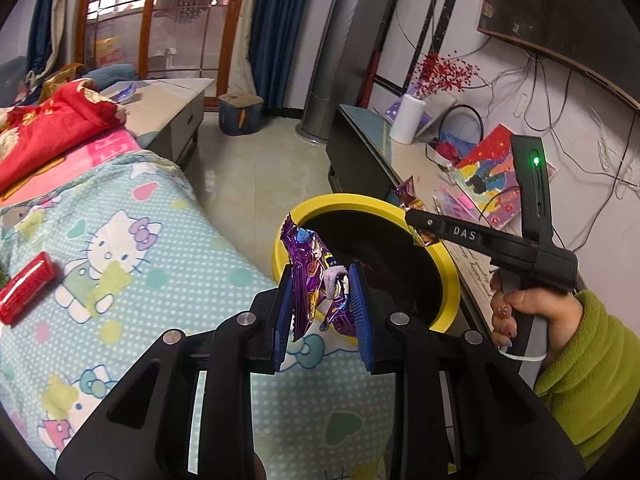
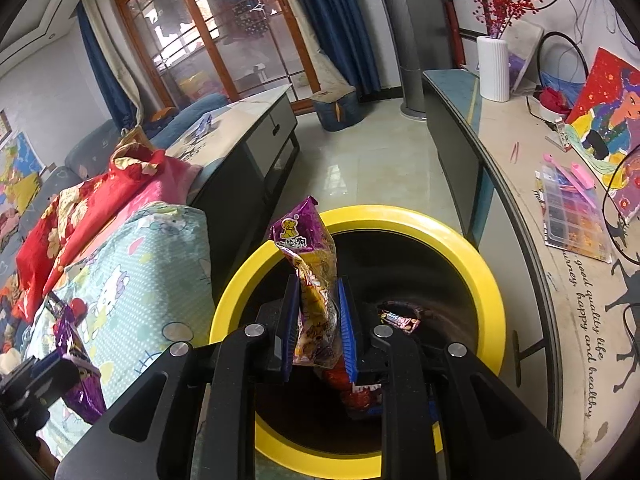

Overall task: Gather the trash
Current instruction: 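Carry the purple wrapper and yellow snack bag in both grippers over the yellow bin, then open the left gripper over the bin while the right gripper releases its snack bag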

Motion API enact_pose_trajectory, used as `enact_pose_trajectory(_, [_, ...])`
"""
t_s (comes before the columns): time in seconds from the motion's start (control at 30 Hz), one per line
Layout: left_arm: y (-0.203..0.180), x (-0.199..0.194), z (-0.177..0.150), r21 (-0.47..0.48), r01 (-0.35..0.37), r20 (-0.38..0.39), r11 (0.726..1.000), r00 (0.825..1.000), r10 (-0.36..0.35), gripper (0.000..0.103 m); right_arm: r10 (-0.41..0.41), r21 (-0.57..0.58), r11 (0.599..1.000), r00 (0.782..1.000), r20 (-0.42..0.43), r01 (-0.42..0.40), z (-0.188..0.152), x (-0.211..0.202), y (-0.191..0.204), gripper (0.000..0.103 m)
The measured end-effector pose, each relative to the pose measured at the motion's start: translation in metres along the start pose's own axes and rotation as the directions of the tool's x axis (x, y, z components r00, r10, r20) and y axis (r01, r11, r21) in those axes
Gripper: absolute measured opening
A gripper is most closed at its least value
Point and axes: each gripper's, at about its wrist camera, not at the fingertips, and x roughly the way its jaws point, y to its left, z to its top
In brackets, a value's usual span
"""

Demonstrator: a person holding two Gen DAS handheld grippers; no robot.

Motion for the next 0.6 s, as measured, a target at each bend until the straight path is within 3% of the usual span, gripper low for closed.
enact_pose_trajectory(0.6, [-0.035, 0.031, -0.011, 0.074, 0.052, -0.058, 0.996, 0.997, -0.048, 0.021, -0.018, 0.049, 0.999, 1.0, -0.009, 0.018, -0.002, -0.001, -0.029, 0.019])
